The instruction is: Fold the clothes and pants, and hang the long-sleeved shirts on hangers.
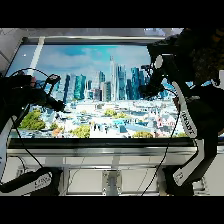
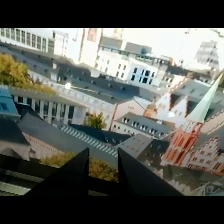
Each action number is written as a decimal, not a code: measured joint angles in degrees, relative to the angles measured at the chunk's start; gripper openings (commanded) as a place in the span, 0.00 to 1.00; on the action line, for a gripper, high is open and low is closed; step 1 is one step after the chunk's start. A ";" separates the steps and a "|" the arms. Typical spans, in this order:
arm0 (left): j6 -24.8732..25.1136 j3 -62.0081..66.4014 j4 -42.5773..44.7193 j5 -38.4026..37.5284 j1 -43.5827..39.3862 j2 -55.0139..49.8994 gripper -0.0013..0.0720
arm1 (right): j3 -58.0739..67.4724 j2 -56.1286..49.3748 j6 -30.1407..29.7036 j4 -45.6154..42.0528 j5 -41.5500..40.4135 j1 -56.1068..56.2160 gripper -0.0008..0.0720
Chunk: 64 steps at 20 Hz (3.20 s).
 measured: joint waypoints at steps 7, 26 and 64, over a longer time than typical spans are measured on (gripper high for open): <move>0.00 0.00 0.02 0.00 0.00 0.00 0.45 | 0.00 0.00 0.00 0.00 0.00 0.00 0.28; 0.00 0.00 0.02 0.00 0.00 0.00 0.45 | 0.00 0.00 0.00 0.00 0.00 0.02 0.28; -27.10 -5.35 34.21 -7.63 32.46 0.24 0.72 | 0.00 0.00 0.00 0.00 -0.02 0.02 0.28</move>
